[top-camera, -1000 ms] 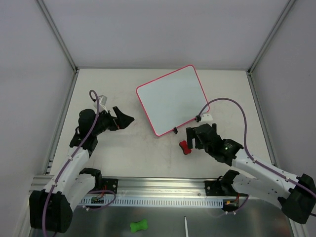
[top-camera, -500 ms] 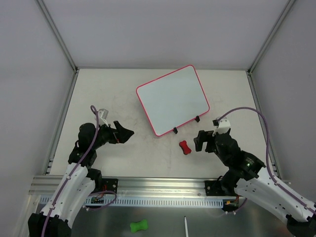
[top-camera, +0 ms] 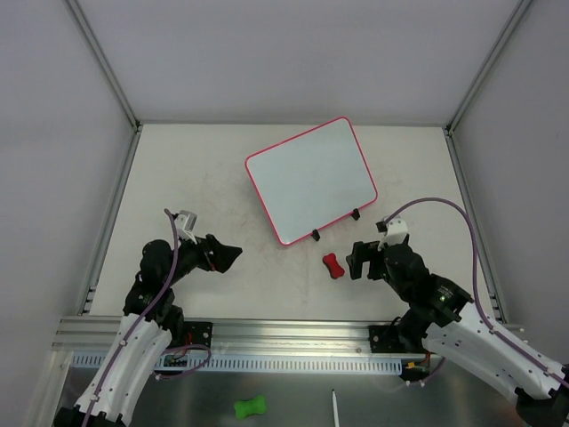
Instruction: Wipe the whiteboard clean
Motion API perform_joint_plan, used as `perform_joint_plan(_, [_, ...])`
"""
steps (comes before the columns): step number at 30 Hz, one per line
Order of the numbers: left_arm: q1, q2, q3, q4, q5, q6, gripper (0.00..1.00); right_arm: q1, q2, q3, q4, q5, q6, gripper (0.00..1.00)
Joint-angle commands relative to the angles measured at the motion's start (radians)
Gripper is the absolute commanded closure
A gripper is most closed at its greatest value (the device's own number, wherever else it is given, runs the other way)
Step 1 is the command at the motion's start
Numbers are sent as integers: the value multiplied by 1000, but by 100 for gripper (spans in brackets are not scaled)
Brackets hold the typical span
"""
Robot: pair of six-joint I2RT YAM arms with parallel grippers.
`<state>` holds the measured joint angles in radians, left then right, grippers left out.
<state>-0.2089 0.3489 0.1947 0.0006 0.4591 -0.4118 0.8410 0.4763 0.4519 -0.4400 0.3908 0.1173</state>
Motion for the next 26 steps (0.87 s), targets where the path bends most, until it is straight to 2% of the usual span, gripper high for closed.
perform_joint_plan(1, [-4, -34, -18, 22, -8, 18, 1, -2, -10, -4, 41, -10, -16, 1])
perform_joint_plan(12, [-4, 70, -15, 53, 3, 10, 1, -2, 5, -5, 47, -29, -13, 1])
perform_joint_plan(26, [-4, 76, -20, 70, 1, 5, 1, -2, 22, -4, 50, -26, -13, 1])
